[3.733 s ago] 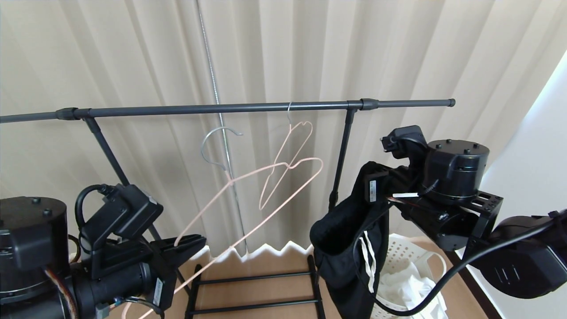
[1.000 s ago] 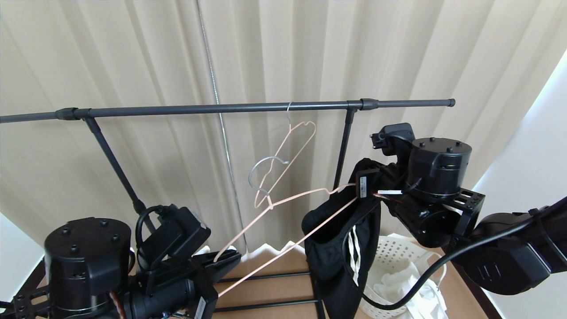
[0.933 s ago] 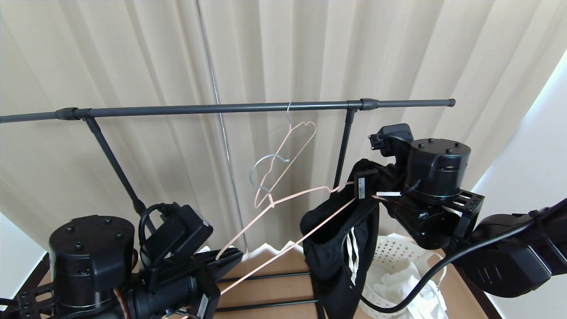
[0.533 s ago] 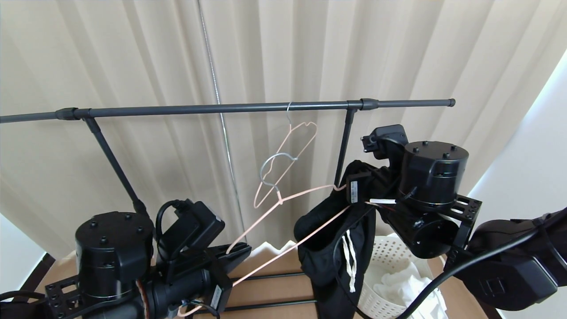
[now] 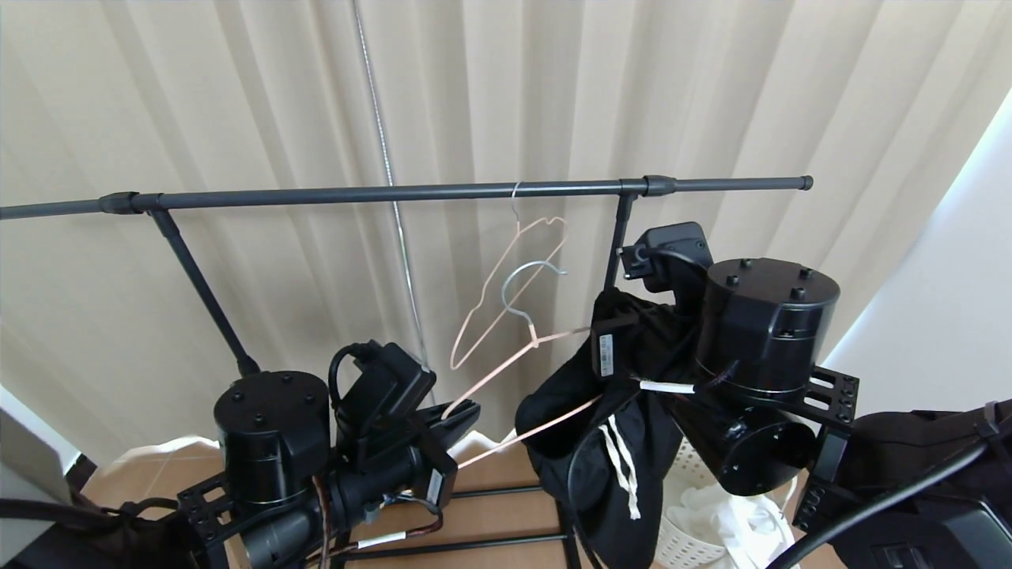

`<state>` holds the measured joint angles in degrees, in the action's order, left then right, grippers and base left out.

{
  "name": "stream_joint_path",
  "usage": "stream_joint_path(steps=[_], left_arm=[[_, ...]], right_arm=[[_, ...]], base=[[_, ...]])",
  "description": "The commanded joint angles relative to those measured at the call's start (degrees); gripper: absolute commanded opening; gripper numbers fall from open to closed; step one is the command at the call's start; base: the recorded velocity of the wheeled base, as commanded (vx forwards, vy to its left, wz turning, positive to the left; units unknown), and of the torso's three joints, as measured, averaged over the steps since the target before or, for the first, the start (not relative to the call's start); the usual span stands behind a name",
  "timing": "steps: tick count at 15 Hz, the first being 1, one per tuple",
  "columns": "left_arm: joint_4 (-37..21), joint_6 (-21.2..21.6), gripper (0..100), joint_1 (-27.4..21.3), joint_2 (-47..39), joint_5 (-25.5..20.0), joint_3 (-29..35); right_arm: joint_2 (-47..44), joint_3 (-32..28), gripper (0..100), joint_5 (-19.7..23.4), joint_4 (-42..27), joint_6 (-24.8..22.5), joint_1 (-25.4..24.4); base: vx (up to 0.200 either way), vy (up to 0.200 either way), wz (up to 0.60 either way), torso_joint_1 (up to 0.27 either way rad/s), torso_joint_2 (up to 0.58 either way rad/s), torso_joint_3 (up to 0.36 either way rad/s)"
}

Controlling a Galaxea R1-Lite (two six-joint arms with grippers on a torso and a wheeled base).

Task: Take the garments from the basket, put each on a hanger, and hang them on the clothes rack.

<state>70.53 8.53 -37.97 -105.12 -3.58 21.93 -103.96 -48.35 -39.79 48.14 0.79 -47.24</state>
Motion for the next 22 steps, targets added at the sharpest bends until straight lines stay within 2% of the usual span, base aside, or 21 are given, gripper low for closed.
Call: stream_joint_path(steps=[1, 2, 4, 7, 9, 12, 13, 17, 22], left_arm=[[3.2, 0.5, 0, 0.1, -6.0, 0.2, 0.7], [5.8, 0.3, 0, 0.1, -6.9, 1.8, 1.3], [7.4, 0.1, 0, 0.1, -6.7, 2.4, 0.8], [7.6, 0.1, 0, 0.1, -6.7, 2.4, 0.7], [7.6, -0.1, 0, 0.1, -6.9, 2.4, 1.2], [7.7, -0.2, 0, 0.1, -6.9, 2.4, 1.2], [9.1, -0.3, 0, 0.2, -6.8, 2.4, 0.8], [11.4, -0.3, 0, 0.1, -6.9, 2.3, 0.3], [11.5, -0.3, 0, -0.8, -6.9, 2.2, -0.5]], right_arm=[[0.3, -1.2, 0, -0.9, 0.1, 0.0, -1.8], [0.6, -2.5, 0, -2.0, -0.3, -0.3, -3.1], [0.5, -3.1, 0, -2.4, -0.4, -0.2, -4.4], [0.5, -2.8, 0, -2.4, 0.1, 0.3, -5.8], [0.1, -2.6, 0, -2.4, 0.1, 2.3, -8.7], [-0.1, -2.6, 0, -2.7, 0.2, 3.1, -8.9], [0.3, -2.7, 100, -3.2, 0.1, 3.1, -8.7], [1.8, -2.7, 100, -4.7, 0.1, 2.7, -5.2], [1.4, -3.1, 100, -4.7, 0.2, 2.8, -4.9]], base=[[0.000, 0.000, 0.00, 0.000, 0.00, 0.000], [0.000, 0.000, 0.00, 0.000, 0.00, 0.000], [0.000, 0.000, 0.00, 0.000, 0.00, 0.000], [0.000, 0.000, 0.00, 0.000, 0.00, 0.000], [0.000, 0.000, 0.00, 0.000, 0.00, 0.000], [0.000, 0.000, 0.00, 0.000, 0.00, 0.000], [0.000, 0.000, 0.00, 0.000, 0.00, 0.000], [0.000, 0.000, 0.00, 0.000, 0.00, 0.000], [0.000, 0.000, 0.00, 0.000, 0.00, 0.000]])
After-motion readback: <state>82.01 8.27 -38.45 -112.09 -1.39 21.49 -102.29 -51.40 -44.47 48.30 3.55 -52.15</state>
